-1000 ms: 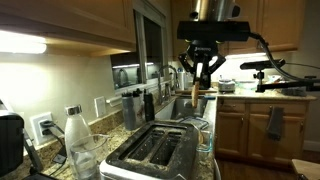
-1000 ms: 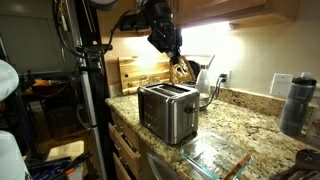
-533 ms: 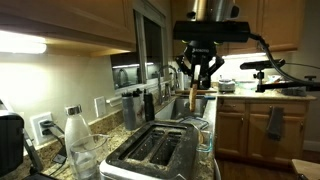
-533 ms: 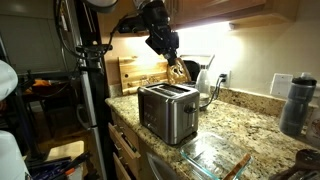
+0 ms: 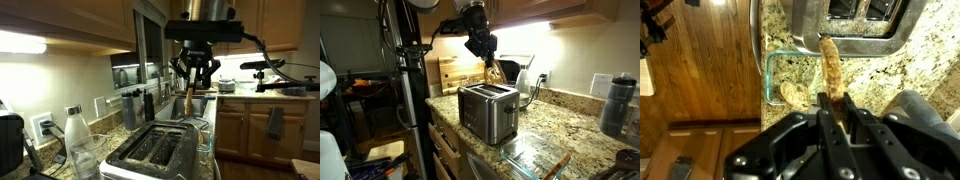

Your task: Put the slices of bread from the glass bowl in the toaster

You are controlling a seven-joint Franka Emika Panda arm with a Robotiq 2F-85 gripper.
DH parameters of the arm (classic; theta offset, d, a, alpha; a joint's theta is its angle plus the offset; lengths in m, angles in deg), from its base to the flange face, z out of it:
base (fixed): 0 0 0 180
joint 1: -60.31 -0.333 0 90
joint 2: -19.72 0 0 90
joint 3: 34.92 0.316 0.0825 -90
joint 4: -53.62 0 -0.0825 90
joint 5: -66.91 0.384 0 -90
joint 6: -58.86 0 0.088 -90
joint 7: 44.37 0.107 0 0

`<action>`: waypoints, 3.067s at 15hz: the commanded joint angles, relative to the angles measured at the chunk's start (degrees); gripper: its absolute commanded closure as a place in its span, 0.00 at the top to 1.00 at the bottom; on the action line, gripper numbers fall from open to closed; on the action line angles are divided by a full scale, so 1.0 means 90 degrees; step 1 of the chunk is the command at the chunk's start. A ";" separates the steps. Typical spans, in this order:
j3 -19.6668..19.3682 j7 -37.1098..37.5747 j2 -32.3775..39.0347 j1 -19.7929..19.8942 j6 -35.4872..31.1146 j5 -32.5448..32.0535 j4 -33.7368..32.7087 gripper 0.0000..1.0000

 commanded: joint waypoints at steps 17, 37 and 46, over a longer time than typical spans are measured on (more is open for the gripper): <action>-0.0243 -0.0219 0.0504 -0.0492 -0.0816 0.1341 0.0017 0.10; -0.0467 -0.1113 0.0745 -0.0620 -0.0744 0.2346 0.0034 0.46; -0.0497 -0.1038 0.0578 -0.0487 -0.0692 0.2170 0.0204 0.99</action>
